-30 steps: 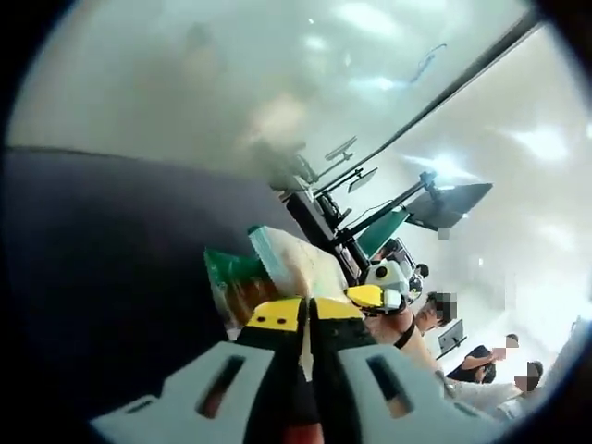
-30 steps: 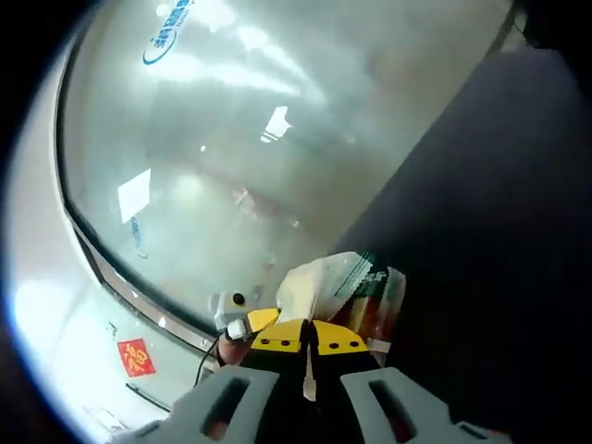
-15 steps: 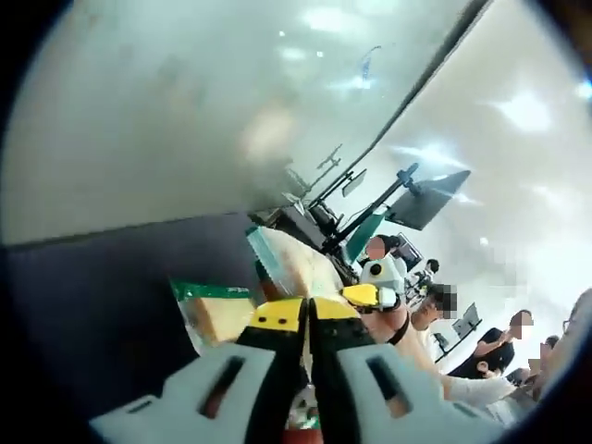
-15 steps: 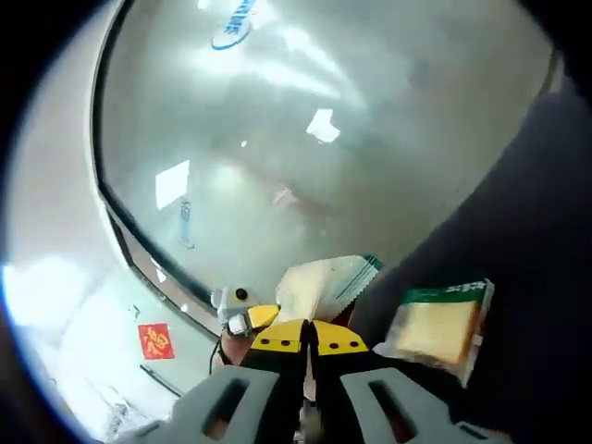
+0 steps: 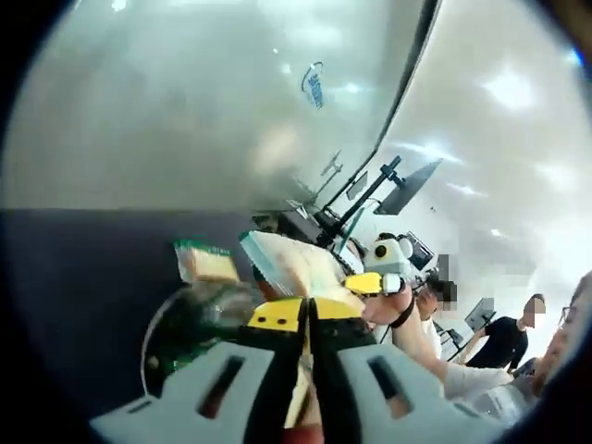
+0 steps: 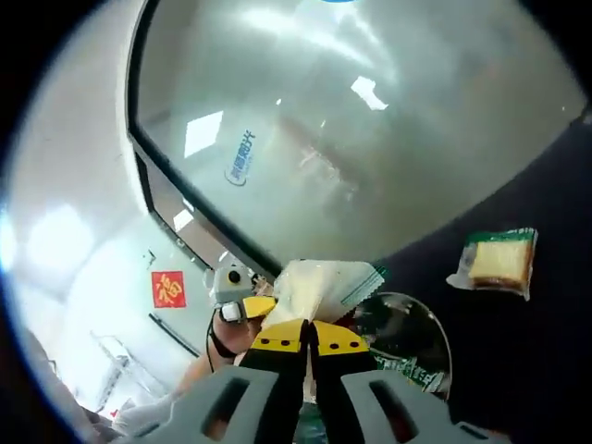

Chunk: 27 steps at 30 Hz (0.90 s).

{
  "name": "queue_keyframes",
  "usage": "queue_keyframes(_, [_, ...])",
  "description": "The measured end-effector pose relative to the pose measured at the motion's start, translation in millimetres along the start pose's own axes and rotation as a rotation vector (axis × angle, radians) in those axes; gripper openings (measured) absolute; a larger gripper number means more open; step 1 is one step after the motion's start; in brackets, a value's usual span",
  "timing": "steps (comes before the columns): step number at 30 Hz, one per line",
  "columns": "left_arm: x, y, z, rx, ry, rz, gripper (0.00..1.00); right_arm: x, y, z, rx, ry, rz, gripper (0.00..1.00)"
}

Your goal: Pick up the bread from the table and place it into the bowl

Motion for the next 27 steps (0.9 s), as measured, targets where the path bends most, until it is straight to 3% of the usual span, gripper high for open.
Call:
queue_keyframes(4, [15.5, 0.3, -14.3, -0.043, 0.010, 0.004, 0.00, 19.9, 0.6, -0.8, 0.008, 0.027, 0.007, 0.00])
queue_keyframes(7, [17.9, -3.7, -19.8, -0.059, -0.003, 0.029, 0.00, 29.1, -1.4, 1.0, 0.016, 0.038, 0.014, 0.00])
queue_keyframes(9, [19.4, 1.8, -21.9, -0.092, -0.005, 0.080, 0.00, 36.8, -11.9, 4.2, 0.047, 0.083, -0.006, 0.01])
queue_keyframes(10, [20.2, 7.2, -23.2, -0.126, -0.010, 0.084, 0.03, 40.6, -15.2, 5.2, 0.058, 0.097, -0.021, 0.08])
queue_keyframes(12, [21.2, 12.2, -25.0, -0.139, -0.034, 0.074, 0.27, 53.5, -22.0, 5.0, 0.088, 0.175, -0.035, 0.27])
queue_keyframes(13, [21.5, 14.3, -26.5, -0.150, -0.036, 0.069, 0.38, 54.1, -25.3, 4.5, 0.097, 0.187, -0.057, 0.31])
queue_keyframes(14, [22.3, 15.7, -28.8, -0.164, -0.029, 0.079, 0.42, 53.0, -27.1, 2.4, 0.114, 0.186, -0.092, 0.29])
queue_keyframes(16, [21.2, 15.0, -33.9, -0.164, -0.028, 0.123, 0.32, 45.1, -24.4, -4.1, 0.131, 0.170, -0.136, 0.28])
queue_keyframes(19, [16.7, 13.4, -33.0, -0.148, -0.046, 0.118, 0.31, 28.8, -12.5, -11.4, 0.085, 0.115, -0.154, 0.28])
queue_keyframes(21, [14.2, 12.6, -30.6, -0.140, -0.048, 0.115, 0.31, 10.0, -9.9, -17.0, 0.080, 0.046, -0.160, 0.28])
queue_keyframes(27, [-3.5, 18.9, -9.9, -0.109, -0.052, 0.117, 0.30, -32.2, -28.3, -38.9, 0.114, -0.089, -0.096, 0.27])
Point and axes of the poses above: the point that each gripper's makers call its tool centre point, and the gripper's own axes: z roughly forward along the fingers, y roughly to its left, x roughly out of its underside, the point moved 4 cm from there along -z, roughly backward along the fingers, and after that the axes turned 9 degrees about -y, right-handed, at the moved point
